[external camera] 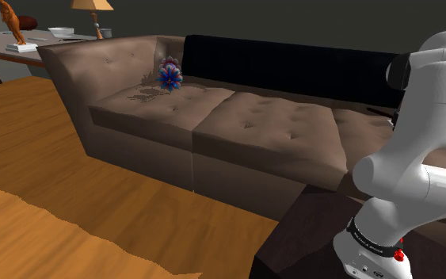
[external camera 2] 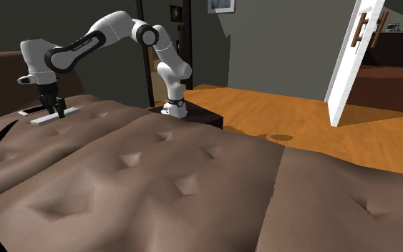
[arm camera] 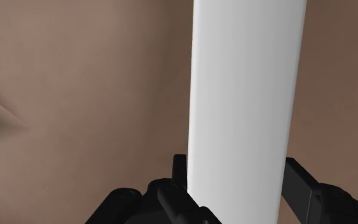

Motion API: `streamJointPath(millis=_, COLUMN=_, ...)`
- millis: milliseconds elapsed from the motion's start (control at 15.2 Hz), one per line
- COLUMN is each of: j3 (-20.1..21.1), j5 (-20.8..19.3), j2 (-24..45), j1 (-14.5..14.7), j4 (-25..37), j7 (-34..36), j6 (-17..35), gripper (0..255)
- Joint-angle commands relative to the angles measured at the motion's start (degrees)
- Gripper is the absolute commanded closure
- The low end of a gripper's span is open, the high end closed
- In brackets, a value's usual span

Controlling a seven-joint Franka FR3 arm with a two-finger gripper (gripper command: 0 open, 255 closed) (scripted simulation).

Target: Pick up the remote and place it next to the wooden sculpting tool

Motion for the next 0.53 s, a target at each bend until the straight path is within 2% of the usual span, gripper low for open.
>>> streamJointPath(millis=0, j3=0.0, j5=0.0, j2=0.0, j1=0.0, j4=0.0, j7=0.0, j6=0.0, gripper=255)
streamJointPath(millis=66, j3=0.0, j5=0.0, j2=0.0, j1=0.0, j4=0.0, j7=0.0, j6=0.0, gripper=0)
streamJointPath(millis=396, j3=0.0, j5=0.0, j2=0.0, j1=0.0, j4=0.0, j7=0.0, j6=0.0, gripper=0)
streamJointPath(millis=462, j3=-0.3, j5=-0.5, j2=-0.8, j1=0.2, j4=0.7, j7=0.3, j6=-1.4, gripper=0)
